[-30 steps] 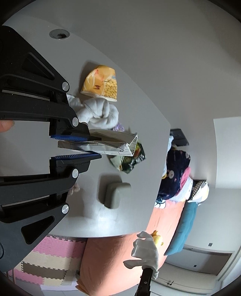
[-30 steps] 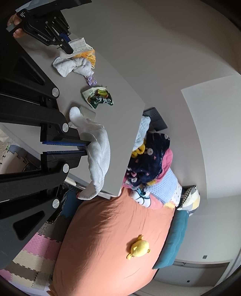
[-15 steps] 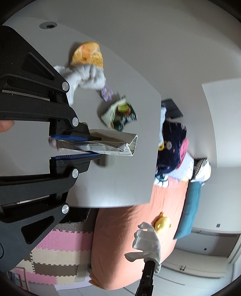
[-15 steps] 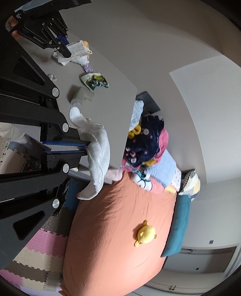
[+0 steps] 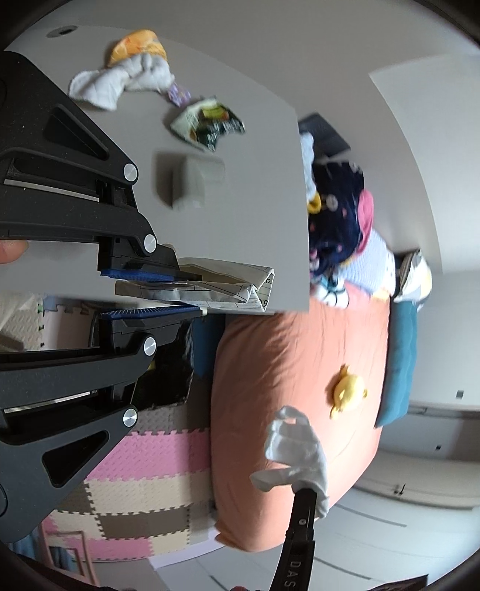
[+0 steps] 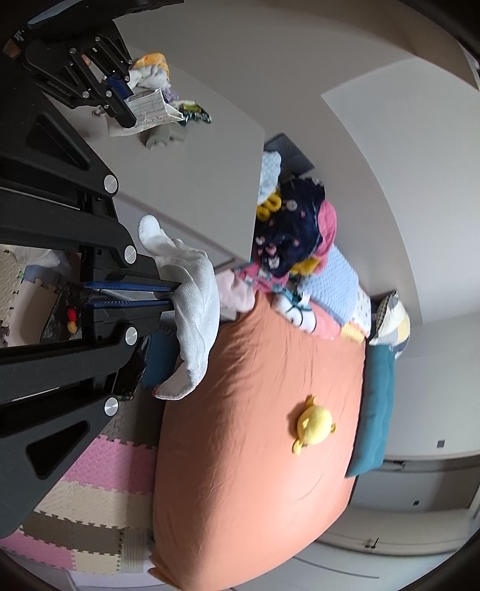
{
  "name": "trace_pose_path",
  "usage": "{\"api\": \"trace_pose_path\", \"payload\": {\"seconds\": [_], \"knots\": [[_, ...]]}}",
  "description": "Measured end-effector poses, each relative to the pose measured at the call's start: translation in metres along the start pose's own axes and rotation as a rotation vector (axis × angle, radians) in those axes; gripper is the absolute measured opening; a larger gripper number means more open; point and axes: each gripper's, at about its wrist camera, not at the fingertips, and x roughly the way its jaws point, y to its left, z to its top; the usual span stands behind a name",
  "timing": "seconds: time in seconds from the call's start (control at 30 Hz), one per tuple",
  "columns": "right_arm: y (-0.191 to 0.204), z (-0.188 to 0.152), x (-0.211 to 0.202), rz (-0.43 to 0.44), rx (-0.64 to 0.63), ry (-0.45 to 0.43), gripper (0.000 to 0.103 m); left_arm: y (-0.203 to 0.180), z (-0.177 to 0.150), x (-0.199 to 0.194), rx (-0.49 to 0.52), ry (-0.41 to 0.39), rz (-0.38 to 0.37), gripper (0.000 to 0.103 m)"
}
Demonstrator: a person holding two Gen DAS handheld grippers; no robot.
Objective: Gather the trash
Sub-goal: 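Carry the paper packet and glove with both tools over the trash bin, then open both tools to drop the glove and paper packet into the bin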
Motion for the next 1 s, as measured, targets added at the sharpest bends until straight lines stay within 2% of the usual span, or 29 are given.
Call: {"api": "trace_pose_path", "payload": {"seconds": [0.23,0.5,0.83,0.87,0.93,0.97,1.0], "knots": [[-0.035,-0.004,0.005,-0.037,0.04,0.021,0.005,-0.034,0.006,0.02,0.05,0.039,-0.055,0.011],[-0.066,-0.012,0.028,-0.098,0.073,0.095,0.005,-0.07,0.008,0.043,0.103,0.091,-0.107,0.011],[-0.082,-0.018,0.077,-0.148,0.079,0.218,0.005,-0.077,0.009,0.067,0.1,0.139,-0.095,0.011],[-0.083,-0.019,0.084,-0.156,0.081,0.25,0.009,-0.077,0.01,0.069,0.097,0.145,-0.097,0.011],[-0.087,-0.019,0.091,-0.176,0.102,0.279,0.03,-0.075,0.012,0.074,0.081,0.167,-0.105,0.011],[-0.09,-0.019,0.093,-0.201,0.111,0.281,0.05,-0.076,0.011,0.075,0.075,0.174,-0.109,0.011],[-0.09,-0.019,0.092,-0.215,0.111,0.269,0.053,-0.076,0.011,0.076,0.07,0.179,-0.113,0.011]]}}
